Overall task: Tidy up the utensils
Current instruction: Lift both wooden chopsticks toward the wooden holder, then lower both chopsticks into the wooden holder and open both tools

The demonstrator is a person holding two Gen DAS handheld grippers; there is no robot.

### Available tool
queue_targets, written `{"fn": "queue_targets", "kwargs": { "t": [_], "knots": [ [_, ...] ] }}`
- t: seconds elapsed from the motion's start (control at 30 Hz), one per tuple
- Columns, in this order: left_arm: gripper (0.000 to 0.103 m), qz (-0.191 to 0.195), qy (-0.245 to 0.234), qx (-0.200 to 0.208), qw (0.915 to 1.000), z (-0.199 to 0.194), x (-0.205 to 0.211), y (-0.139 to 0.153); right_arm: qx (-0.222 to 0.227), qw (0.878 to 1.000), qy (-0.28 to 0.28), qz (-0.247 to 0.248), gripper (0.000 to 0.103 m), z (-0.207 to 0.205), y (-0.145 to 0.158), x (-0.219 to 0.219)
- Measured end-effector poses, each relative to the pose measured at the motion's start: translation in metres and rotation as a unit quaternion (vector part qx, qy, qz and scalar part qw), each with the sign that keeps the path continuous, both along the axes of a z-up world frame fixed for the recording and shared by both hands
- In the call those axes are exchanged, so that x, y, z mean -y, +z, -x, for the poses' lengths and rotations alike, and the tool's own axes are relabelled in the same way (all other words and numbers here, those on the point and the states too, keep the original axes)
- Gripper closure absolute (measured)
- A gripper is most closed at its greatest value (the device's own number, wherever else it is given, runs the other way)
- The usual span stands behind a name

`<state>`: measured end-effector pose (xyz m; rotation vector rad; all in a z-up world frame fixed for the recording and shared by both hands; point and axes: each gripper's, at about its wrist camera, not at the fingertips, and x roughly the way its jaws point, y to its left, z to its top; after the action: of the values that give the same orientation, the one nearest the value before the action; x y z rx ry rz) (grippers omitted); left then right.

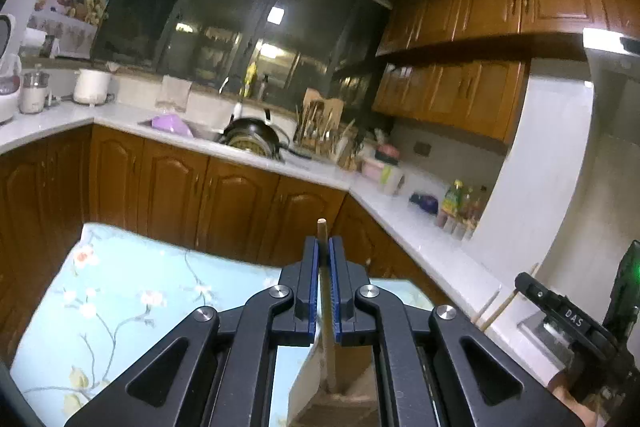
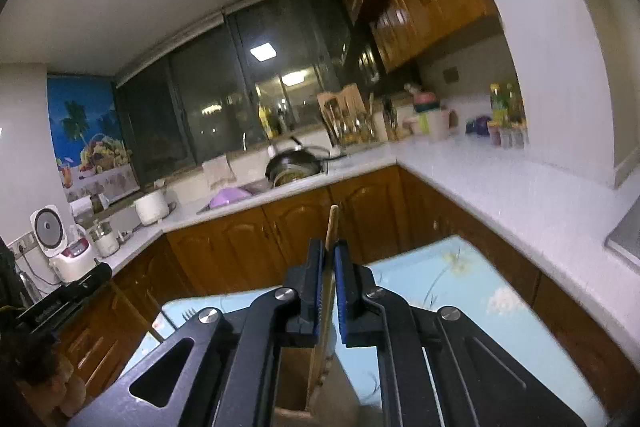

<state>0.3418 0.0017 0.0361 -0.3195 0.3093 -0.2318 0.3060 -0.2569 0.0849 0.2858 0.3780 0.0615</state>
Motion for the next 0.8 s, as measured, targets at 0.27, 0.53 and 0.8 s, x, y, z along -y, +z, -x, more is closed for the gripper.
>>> {"fn": "queue_targets", "kwargs": {
  "t": [0.27,0.53,0.8],
  "knots": [
    [0.099,-0.011,-0.017,-0.036,0.9992,-0.021,0.006,-0.004,-0.045,0.999,0.021,-0.003,0.097,-0.002,-0.024,-0.007],
    [0.099,-0.015,-0.023,-0.042,0.9988,-0.020,-0.012,0.016,-0.054,0.998,0.023,-0.005,0.097,0.000,-0.019,-0.004],
    [0.093,-0.018,-0.028,-0.051,0.9982,-0.019,-0.014,0.012,-0.062,0.998,0.023,-0.023,0.084,-0.005,-0.019,0.001]
  ]
}}
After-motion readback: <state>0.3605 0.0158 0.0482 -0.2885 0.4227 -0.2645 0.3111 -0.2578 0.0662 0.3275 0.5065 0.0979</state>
